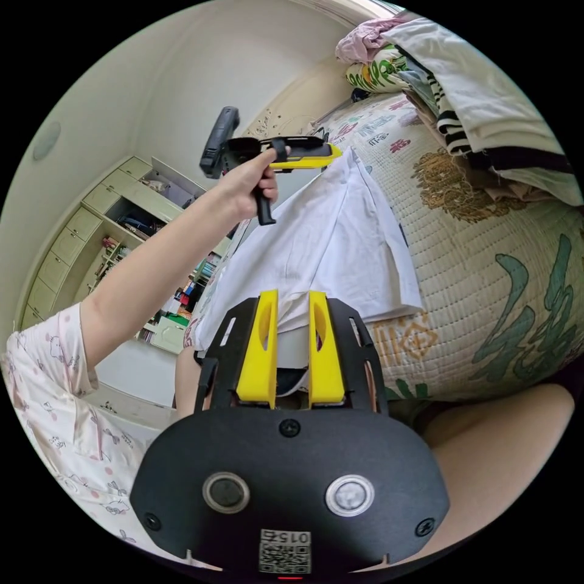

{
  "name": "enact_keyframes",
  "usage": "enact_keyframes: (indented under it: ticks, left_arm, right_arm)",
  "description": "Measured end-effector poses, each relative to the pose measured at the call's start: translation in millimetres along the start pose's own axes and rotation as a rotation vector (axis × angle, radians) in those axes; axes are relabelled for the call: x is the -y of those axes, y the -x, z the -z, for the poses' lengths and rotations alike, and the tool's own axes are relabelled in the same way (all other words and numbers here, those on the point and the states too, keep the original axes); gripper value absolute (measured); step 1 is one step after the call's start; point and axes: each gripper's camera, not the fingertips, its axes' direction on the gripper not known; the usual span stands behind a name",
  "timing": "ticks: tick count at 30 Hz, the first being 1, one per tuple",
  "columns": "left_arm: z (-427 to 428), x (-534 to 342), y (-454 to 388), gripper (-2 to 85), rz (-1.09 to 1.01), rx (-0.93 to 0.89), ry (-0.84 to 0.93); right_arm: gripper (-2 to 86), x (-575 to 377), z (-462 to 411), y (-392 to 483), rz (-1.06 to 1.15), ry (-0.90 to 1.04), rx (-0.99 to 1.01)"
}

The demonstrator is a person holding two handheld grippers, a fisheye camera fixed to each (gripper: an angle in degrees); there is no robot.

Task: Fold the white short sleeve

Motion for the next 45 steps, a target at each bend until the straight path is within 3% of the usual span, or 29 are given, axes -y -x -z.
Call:
enact_keyframes:
  ticks: [3, 7, 12, 17, 20, 23, 28, 35, 45]
  left_arm:
    - [-18, 47, 11, 8.1, 0.076, 0.0, 0.042]
    - [-17, 93, 18, 1.4, 0.072, 0.055, 0.079]
    - [33, 125, 31, 0.1, 0.115, 0.061, -0.099]
    - [7, 168, 45, 1.8, 0.127, 0.028, 0.032]
    - [14, 187, 42, 4.0, 0.088, 0.015, 0.021]
    - [36, 206, 37, 6.3, 0.002, -0.009, -0.018]
    - [61, 235, 36, 7.3, -0.024, 0.006, -0.049]
    - [37, 270, 40, 10.5, -0.022, 0.031, 0.077]
    - [31, 297, 21, 9.6, -0.044, 0.074, 0.101]
  right_arm:
    - [7.4, 9, 2, 22, -0.012, 0.018, 0.052]
    - [2.3, 20, 5, 54, -0.012, 0.028, 0.04]
    - [0.9, 28, 8, 87, -0.033, -0.056, -0.016]
    - [1.5, 29, -14, 123, -0.032, 0.028, -0.117]
    - [3.2, 23, 1, 152, -0.036, 0.04, -0.19]
    - [5.6, 17, 34, 181, -0.001, -0.065, -0.283]
    - [7.2, 27, 30, 174, -0.092, -0.055, -0.427]
    - [8.5, 24, -13, 206, -0.008, 0.033, -0.461]
    - [7.7, 11, -19, 242, 0.059, 0.046, -0.526]
